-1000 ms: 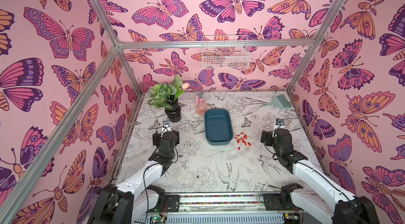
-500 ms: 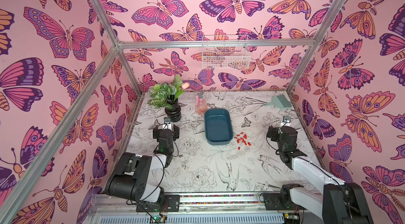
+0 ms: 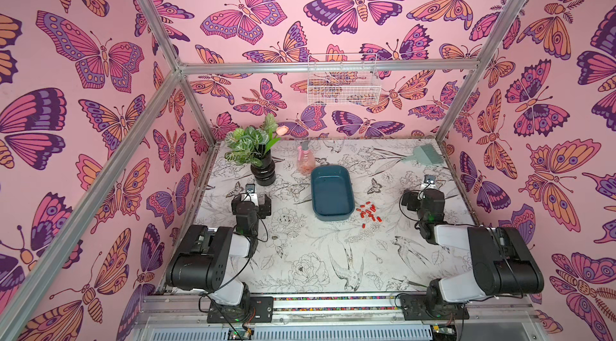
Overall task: Take the screw protection sleeves out of the storage box
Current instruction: Reset both arms
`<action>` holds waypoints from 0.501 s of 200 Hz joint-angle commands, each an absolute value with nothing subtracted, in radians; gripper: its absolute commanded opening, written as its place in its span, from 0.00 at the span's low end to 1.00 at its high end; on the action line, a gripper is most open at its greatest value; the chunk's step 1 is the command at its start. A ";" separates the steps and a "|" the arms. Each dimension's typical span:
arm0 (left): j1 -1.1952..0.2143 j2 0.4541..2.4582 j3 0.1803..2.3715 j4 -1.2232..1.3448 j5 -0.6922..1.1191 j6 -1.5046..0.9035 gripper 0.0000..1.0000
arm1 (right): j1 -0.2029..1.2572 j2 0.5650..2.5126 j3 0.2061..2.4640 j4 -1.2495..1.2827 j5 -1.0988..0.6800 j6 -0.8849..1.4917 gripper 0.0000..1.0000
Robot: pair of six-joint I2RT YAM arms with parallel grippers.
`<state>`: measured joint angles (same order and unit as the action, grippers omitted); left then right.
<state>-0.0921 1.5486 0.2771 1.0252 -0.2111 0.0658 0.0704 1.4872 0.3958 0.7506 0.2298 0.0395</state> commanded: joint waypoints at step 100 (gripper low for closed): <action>-0.090 1.549 0.285 1.039 -0.189 0.052 1.00 | 0.050 1.503 0.387 0.834 0.175 0.038 0.99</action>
<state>-0.0921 1.5486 0.2771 1.0245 -0.2012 0.0624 0.0540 1.4963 0.3920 0.8188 0.1822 0.0399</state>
